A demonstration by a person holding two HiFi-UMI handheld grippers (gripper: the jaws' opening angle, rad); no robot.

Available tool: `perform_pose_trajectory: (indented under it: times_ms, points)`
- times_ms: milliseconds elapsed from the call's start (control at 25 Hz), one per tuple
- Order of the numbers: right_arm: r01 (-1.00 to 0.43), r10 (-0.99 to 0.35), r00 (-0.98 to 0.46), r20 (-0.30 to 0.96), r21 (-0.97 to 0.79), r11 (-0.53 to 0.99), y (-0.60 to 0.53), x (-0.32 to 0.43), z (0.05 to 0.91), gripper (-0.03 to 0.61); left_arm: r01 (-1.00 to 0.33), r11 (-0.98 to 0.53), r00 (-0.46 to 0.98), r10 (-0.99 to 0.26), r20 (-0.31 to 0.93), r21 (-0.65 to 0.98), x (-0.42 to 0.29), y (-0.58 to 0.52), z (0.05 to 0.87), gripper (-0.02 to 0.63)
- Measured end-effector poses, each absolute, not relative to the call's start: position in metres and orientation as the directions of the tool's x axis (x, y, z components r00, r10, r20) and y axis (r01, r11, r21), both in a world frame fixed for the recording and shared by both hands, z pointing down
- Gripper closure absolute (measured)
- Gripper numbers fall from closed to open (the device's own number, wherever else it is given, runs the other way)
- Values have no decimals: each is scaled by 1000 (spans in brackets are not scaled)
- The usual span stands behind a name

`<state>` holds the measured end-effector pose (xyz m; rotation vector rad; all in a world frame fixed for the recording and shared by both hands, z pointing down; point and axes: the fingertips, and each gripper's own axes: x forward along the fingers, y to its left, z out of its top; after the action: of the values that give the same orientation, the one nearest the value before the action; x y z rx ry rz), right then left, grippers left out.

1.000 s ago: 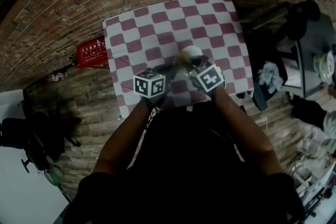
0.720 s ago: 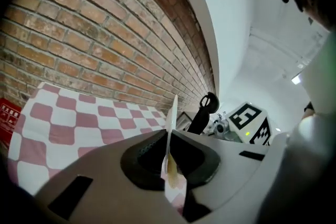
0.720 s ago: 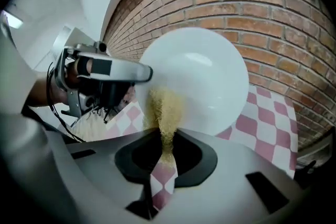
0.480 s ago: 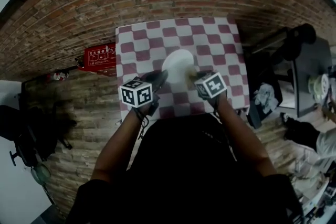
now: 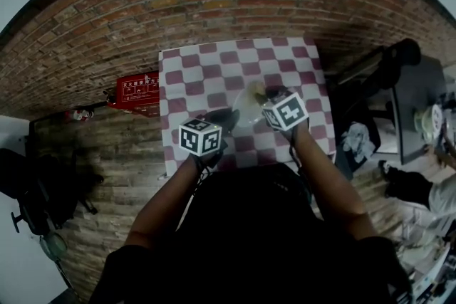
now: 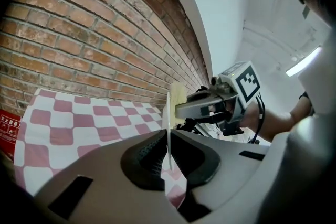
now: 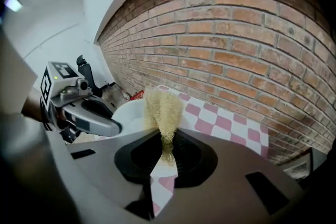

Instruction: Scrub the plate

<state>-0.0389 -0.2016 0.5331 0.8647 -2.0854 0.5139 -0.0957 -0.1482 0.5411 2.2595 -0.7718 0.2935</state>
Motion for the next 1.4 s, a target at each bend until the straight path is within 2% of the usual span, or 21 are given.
perform_pose_trajectory:
  times_ms: [240,560,960,1160,1400]
  points:
    - [-657,-326,-465,823,-75,750,-169,-71,543,532,-603,-544,794,-475,378,583,-99,-167,526,591]
    - [-700,-210,-432,877,-179,691,-154,-45,593,532,-591,-517,798,-484,358,619,-110,-180,520,583]
    - [-795,-323,-394,861,-143,589,-211,6,574,532,-586,-535,810,-425,405,609,-108,-167,538,589]
    - [-749,-350,-456,818,-140,647,-218,-33,537,532,-575,-528,817,-402,413,624,-98,-161,545,589]
    - [-655,-262,-502,824,-164,738,-182,-81,541,532,-593,-521,803,-445,397,614,-106,-177,537,595]
